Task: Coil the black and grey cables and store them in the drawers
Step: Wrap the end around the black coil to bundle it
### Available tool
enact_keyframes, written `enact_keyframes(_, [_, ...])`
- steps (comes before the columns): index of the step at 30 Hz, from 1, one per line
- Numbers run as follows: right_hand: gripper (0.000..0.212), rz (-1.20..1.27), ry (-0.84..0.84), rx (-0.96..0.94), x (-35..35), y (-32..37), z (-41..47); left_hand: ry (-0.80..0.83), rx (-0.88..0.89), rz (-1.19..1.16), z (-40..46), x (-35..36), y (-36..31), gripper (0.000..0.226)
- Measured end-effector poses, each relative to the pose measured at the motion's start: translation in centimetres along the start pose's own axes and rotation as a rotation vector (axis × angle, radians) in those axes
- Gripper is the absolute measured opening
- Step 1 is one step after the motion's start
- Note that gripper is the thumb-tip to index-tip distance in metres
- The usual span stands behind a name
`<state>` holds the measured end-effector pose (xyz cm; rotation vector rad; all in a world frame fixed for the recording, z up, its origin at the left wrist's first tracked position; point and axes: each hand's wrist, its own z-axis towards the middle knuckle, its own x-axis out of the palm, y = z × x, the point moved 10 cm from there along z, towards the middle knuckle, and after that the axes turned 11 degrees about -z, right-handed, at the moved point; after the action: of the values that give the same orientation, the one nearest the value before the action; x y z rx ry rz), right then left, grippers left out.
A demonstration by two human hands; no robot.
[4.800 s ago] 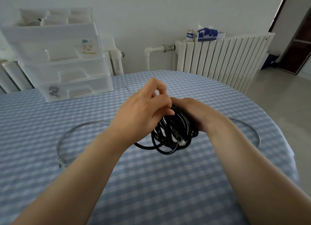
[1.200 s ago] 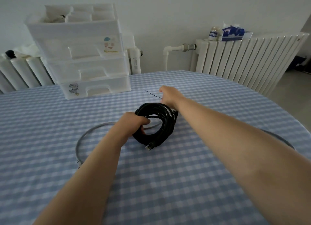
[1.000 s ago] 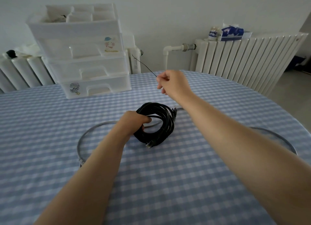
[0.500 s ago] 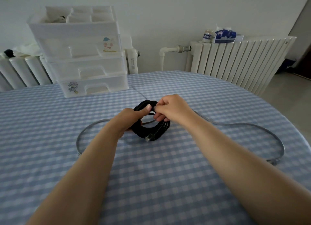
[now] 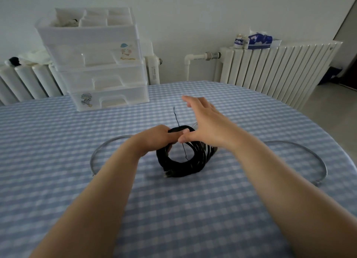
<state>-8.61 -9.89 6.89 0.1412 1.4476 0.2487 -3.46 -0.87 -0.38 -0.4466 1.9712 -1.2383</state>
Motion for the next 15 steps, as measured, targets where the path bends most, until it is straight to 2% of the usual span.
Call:
enact_keyframes(1, [0.104,0.093,0.113,0.003,0.5,-0.5,-0.2,0.032,0.013,0.035,-0.1,0.5,-0.6,0.062])
enact_keyframes(2, [0.104,0.145,0.216,-0.004,1.2,-0.7,-0.4,0.052,0.024,0.068,-0.4,0.8,-1.1,0.062])
enact_keyframes(5, [0.081,0.034,0.363,-0.043,2.2,-1.0,-1.1,0.078,0.067,0.182,-1.0,1.6,-2.6,0.057])
enact_keyframes(9, [0.044,0.002,0.253,-0.054,2.1,-1.2,-1.6,0.044,0.156,0.346,-1.4,2.3,-4.8,0.048])
enact_keyframes(12, [0.037,0.048,0.142,-0.015,1.8,-2.1,-2.2,0.033,0.165,0.368,-1.8,2.7,-5.3,0.051])
enact_keyframes(15, [0.036,0.111,0.099,0.003,1.8,-2.7,-3.0,0.062,0.138,0.275,-2.1,3.6,-5.4,0.046])
